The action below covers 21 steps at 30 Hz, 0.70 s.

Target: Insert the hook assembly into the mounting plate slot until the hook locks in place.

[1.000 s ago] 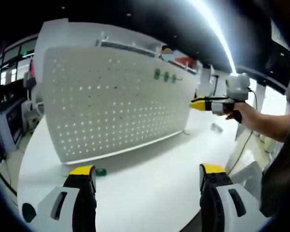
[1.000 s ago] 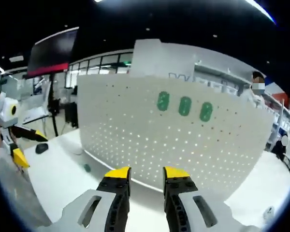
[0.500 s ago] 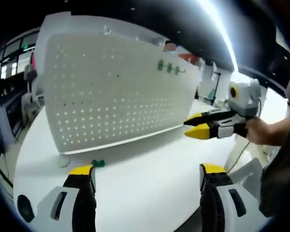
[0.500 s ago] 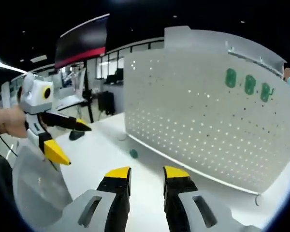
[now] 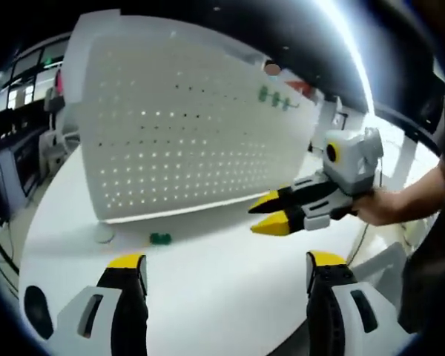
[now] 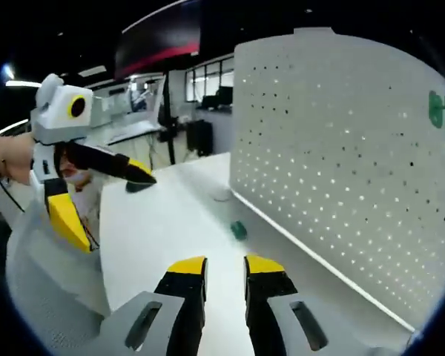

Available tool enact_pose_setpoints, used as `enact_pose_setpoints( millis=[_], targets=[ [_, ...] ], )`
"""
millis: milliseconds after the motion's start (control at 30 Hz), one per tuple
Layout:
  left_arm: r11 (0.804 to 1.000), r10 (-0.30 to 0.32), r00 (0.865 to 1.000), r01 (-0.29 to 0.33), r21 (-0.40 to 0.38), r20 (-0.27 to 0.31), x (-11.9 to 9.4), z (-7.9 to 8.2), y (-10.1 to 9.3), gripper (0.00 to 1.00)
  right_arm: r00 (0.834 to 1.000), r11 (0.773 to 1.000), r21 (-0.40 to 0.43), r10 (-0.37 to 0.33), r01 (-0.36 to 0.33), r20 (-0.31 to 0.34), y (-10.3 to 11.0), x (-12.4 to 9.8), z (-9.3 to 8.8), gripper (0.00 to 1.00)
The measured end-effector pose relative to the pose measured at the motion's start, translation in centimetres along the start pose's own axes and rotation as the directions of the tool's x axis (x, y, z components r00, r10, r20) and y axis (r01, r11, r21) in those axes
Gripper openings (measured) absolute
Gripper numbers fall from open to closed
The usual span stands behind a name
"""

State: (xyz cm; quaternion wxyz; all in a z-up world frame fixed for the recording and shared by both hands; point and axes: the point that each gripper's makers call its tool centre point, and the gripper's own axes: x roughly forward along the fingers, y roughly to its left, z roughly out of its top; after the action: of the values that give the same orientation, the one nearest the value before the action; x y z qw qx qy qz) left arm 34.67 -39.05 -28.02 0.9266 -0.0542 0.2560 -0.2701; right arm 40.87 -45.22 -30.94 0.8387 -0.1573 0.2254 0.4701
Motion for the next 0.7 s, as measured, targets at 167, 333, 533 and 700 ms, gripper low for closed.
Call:
enact_pose_setpoints(
  millis=[167, 333, 533, 700],
  targets=[
    [1.0, 0.011, 1.0, -0.011, -0.015, 0.001, -0.1, -0.1, 0.7, 0.9, 0.999, 0.999, -0.014, 0.037, -0.038, -0.024, 0.0, 3.2, 0.0, 0.17],
    [1.0, 0.015, 1.0, -0.015, -0.026, -0.007, 0.0, -0.4, 1.1, 0.9, 0.996, 0.998, -0.013, 0.065, -0.065, -0.058, -0.3, 6.4, -0.4, 0.17],
    [0.999, 0.022, 1.0, -0.023, -0.049, -0.019, 0.2, -1.0, 2.2, 0.89, 0.99, 0.995, -0.019, 0.098, -0.101, -0.098, -1.0, 10.1, -1.0, 0.16],
    [0.997, 0.036, 0.999, -0.038, -0.066, -0.022, -0.1, -1.4, 3.1, 0.89, 0.986, 0.995, 0.011, 0.103, -0.103, -0.131, -1.8, 12.2, -1.7, 0.16]
  ],
)
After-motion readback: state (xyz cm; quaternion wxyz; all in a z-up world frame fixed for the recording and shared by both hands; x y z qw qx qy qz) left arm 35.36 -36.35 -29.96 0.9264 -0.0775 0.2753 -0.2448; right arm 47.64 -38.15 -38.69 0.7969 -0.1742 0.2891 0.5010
